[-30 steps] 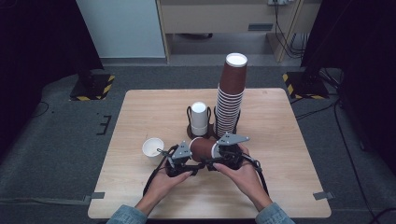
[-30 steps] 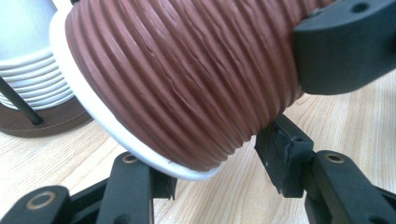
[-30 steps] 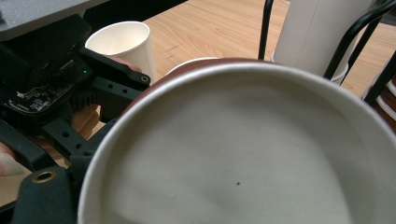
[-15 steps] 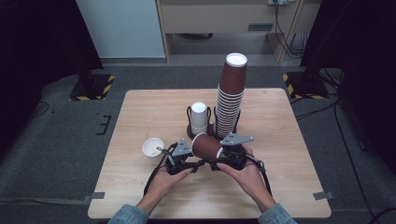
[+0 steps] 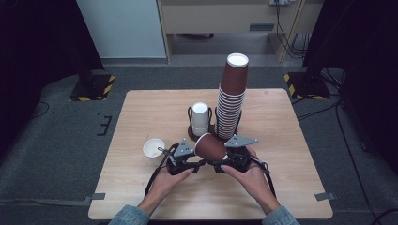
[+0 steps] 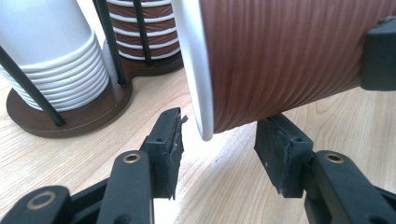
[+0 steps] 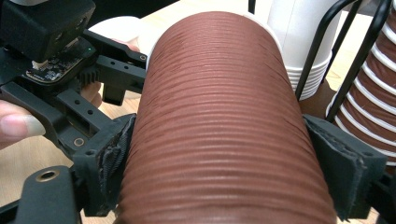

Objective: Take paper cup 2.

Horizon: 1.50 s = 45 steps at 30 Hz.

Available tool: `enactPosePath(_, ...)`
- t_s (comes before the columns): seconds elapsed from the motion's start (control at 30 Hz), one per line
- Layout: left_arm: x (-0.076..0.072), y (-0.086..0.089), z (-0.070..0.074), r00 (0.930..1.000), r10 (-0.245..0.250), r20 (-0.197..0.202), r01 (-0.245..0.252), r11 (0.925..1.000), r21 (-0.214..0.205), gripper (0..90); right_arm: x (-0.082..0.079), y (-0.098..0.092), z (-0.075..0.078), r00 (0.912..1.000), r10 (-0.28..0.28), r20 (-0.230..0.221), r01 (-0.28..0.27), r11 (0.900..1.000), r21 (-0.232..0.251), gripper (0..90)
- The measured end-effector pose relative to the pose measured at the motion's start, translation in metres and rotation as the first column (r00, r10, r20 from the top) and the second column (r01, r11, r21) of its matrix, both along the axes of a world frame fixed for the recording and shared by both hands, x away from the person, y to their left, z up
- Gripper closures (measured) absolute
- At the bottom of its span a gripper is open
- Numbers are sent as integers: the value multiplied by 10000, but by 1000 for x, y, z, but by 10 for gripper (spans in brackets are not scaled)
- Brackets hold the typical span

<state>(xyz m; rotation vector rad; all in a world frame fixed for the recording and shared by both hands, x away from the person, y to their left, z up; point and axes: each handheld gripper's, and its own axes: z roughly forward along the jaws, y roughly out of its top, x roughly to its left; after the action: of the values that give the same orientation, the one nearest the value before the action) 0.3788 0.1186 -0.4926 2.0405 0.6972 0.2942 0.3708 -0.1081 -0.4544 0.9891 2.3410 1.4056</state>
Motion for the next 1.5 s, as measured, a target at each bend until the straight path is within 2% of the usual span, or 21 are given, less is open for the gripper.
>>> enactPosePath(0.13,0,1,0,10000,55,26,-55,10000,38,501,0,0,-1,10000,7,-52,-7,10000,41,161)
enactPosePath(0.3,0,3,1,9999,156,69,-155,9998,-107,510,-1,-1,-2,9999,65,-87,-65,10000,18,161)
enactPosePath(0.57,1,4,1,9997,225,86,-225,9997,-40,510,-4,-3,-6,9998,26,-187,-25,9999,98,162)
enactPosePath(0.73,1,5,2,9996,271,108,-269,9994,-199,510,-5,-5,-6,9999,30,-159,-29,9999,113,162)
enactPosePath(0.9,0,6,3,9995,278,179,-276,9995,-134,504,-7,-6,-7,10000,29,-95,-28,9999,145,162)
enactPosePath(1.13,0,10,5,9984,522,217,-511,9976,-465,505,-9,-7,-7,9998,97,-152,-96,9999,59,161)
enactPosePath(1.3,-2,9,6,9981,496,354,-479,9978,-468,511,-10,-8,-7,9999,52,-146,-50,9999,149,157)
enactPosePath(1.5,-2,12,8,9972,628,405,-601,9960,-659,511,-10,-6,-9,9997,37,-249,-35,10000,81,152)
